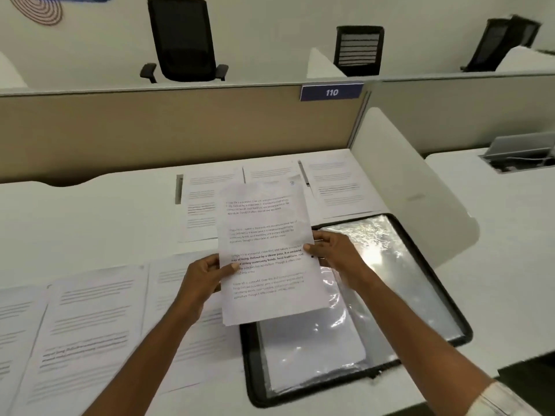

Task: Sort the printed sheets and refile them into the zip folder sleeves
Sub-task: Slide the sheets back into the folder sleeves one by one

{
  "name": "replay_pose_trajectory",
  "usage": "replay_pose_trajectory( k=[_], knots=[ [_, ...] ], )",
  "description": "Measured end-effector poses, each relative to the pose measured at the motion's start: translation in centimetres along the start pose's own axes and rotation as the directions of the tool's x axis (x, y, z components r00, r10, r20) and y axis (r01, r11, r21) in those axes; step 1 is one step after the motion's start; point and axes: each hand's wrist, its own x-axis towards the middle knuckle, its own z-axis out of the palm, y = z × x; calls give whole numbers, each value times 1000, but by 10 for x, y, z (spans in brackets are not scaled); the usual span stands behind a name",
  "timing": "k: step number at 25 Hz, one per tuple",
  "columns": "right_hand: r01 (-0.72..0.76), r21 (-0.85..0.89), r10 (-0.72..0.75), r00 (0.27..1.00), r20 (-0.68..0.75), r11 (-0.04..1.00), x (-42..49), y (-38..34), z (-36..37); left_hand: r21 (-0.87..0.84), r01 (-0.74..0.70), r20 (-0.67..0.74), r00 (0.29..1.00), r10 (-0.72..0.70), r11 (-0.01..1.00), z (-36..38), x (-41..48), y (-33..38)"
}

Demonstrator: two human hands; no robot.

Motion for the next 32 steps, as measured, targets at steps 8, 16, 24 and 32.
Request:
replay_pose_trajectory(
  k=[8,16,24,32],
  knots=[
    [-1,-62,3,999,38,998,-35,9,-171,-106,49,-62,997,-55,993,170,-26,-39],
    [-23,-74,24,1000,16,997,-16,14,-230,-53,15,1,1000,-15,998,224,4,-32],
    [-47,-55,42,995,-89,997,26,9,-245,-128,18,46,999,-12,992,236,48,-23],
    [26,82,-22,998,-53,996,102,-17,-246,-119,114,-343,928,-149,986,253,69,-42]
  ],
)
